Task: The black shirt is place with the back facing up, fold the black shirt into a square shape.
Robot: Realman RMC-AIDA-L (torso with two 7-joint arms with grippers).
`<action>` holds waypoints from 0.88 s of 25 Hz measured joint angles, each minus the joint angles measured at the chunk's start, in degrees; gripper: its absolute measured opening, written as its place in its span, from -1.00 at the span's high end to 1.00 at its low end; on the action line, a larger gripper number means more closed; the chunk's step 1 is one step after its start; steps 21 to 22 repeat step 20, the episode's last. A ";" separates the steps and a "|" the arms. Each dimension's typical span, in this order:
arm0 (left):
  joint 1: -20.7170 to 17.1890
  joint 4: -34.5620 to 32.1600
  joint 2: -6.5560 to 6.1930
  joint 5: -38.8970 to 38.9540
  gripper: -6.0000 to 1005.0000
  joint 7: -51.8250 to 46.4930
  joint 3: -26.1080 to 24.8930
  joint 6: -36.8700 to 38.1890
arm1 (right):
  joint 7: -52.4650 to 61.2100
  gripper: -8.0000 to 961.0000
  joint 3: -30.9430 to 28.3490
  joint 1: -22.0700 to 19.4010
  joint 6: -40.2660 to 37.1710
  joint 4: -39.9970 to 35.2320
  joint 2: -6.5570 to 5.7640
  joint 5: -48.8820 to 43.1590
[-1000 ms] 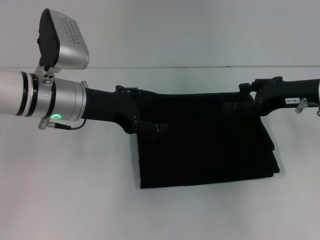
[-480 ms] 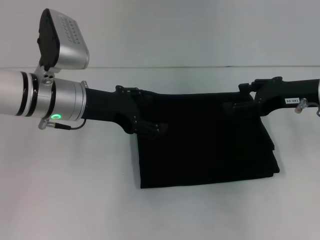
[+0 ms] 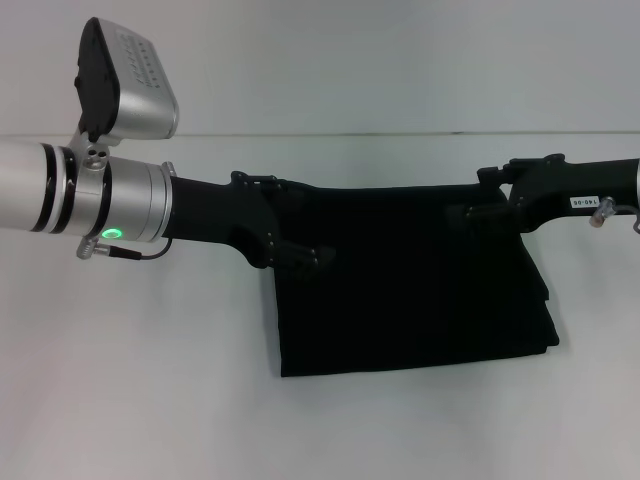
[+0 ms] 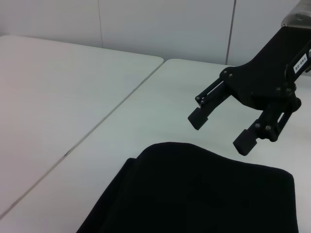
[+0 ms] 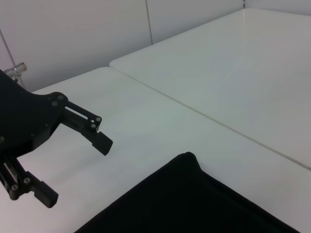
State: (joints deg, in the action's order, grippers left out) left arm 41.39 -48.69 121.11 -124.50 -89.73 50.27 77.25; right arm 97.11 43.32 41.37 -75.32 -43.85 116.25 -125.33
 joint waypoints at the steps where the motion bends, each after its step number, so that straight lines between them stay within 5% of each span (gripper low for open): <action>1: 0.00 0.00 0.00 0.00 -0.83 0.00 0.00 0.00 | 0.00 -0.81 0.00 0.00 0.00 0.00 0.00 0.00; 22: -0.15 0.00 0.00 -0.11 -0.83 0.00 -0.09 0.00 | -0.09 -0.81 0.14 -0.25 0.34 -0.01 0.09 0.00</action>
